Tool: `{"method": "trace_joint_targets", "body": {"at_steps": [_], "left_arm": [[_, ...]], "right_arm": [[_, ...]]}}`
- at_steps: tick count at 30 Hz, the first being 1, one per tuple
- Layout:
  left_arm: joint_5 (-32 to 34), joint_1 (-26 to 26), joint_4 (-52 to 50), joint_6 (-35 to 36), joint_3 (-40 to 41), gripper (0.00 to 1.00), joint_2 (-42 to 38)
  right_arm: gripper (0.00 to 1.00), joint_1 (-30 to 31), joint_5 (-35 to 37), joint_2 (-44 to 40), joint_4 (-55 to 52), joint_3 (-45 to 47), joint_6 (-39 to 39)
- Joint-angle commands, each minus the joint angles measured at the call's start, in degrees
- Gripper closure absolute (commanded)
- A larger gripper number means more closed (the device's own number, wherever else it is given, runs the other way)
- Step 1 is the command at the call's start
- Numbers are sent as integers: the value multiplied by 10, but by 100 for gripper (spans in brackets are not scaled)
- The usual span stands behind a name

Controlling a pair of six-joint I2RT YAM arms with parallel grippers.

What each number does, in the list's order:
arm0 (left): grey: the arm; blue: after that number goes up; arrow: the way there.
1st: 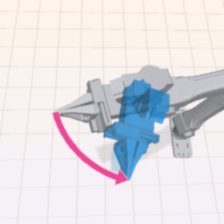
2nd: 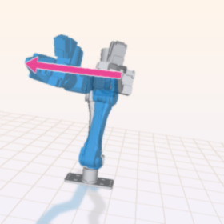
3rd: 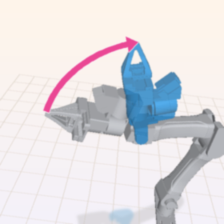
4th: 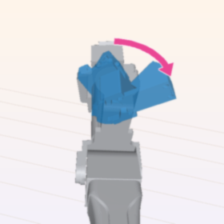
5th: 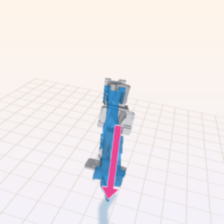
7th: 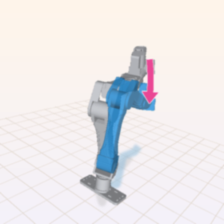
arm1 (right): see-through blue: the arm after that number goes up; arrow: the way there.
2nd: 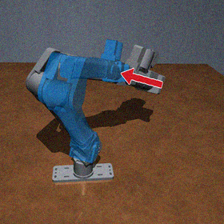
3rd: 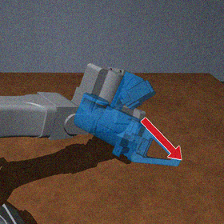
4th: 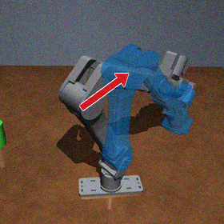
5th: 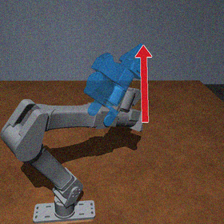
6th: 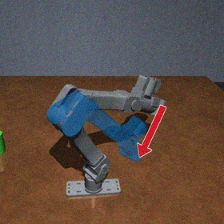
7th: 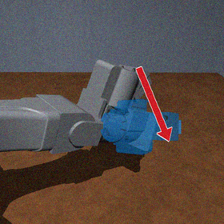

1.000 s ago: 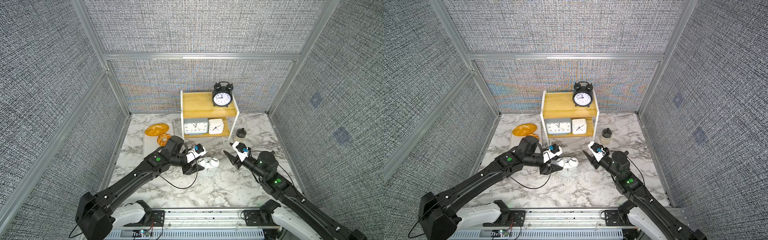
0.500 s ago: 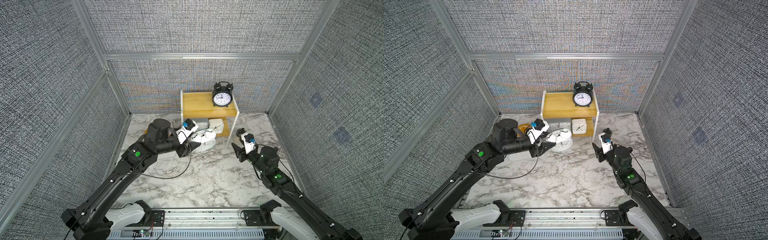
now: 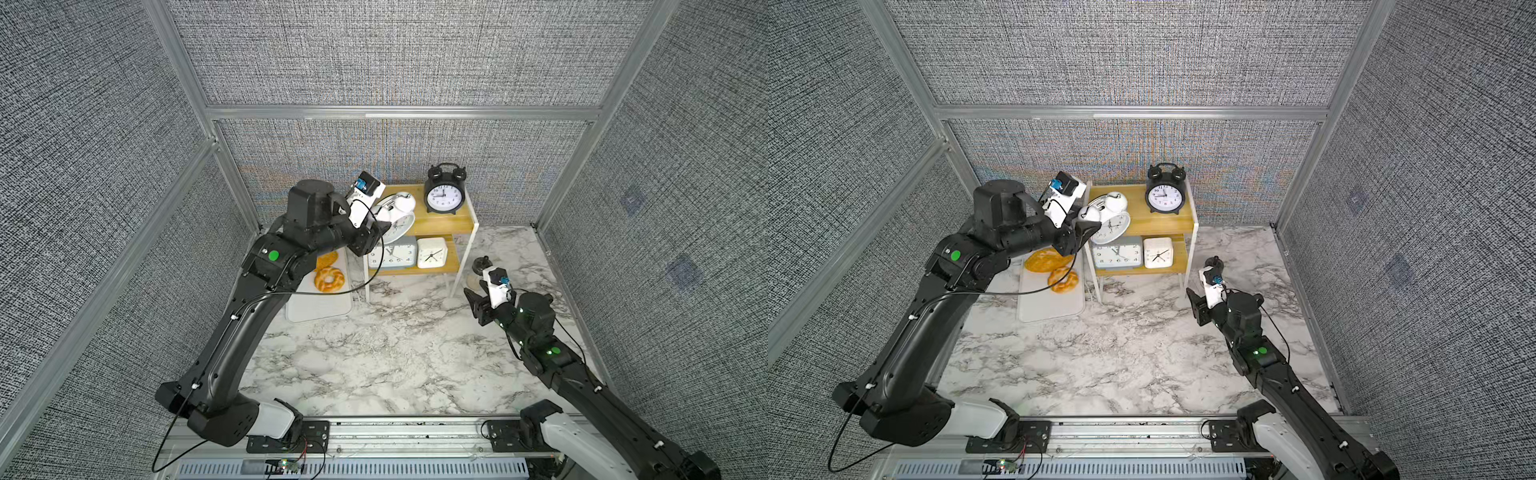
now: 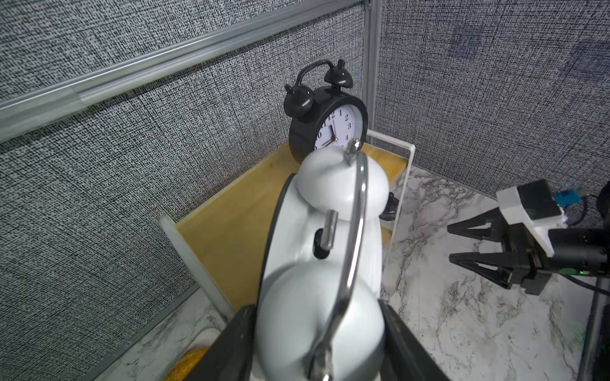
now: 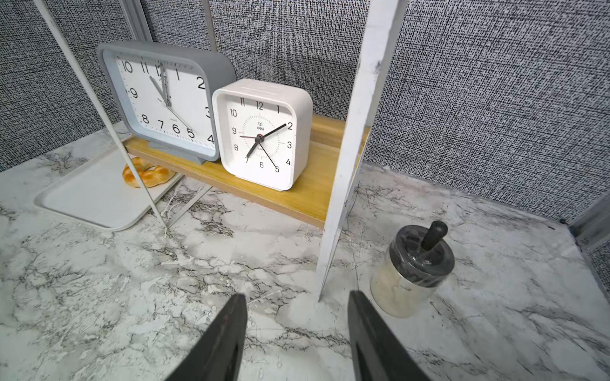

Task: Place the alarm clocks on the shelf by style
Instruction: Place the alarm on the shelf.

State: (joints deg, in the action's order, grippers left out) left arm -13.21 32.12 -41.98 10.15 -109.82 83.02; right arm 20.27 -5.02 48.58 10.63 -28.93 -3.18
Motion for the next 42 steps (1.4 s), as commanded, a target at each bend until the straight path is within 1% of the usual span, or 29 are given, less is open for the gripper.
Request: {"method": "trace_joint_targets", "body": {"at_steps": [1, 7, 10, 15, 18, 24, 38, 42], "left_arm": [[-20, -8, 18, 0, -39, 74, 24], [-27, -26, -4, 1, -104, 74, 73], [-45, -41, -17, -1, -138, 74, 101], [-94, -57, -66, -3, -216, 73, 158], [-119, -62, -74, -5, -238, 73, 177], [-134, -77, -109, -13, -302, 73, 218], [-158, -89, -134, -29, -356, 70, 271], [-158, -92, -136, -30, -361, 67, 280]], "right_arm": [[46, -1, 0, 5, 5, 3, 6], [46, -2, -4, 9, 10, 10, 13], [46, -2, -10, 11, 13, 14, 17], [46, -3, -10, 14, 14, 19, 22], [46, -3, -10, 14, 16, 23, 25], [46, -3, -12, 21, 19, 28, 29], [46, -2, -11, 31, 23, 34, 36], [46, -3, -10, 32, 25, 39, 36]]}}
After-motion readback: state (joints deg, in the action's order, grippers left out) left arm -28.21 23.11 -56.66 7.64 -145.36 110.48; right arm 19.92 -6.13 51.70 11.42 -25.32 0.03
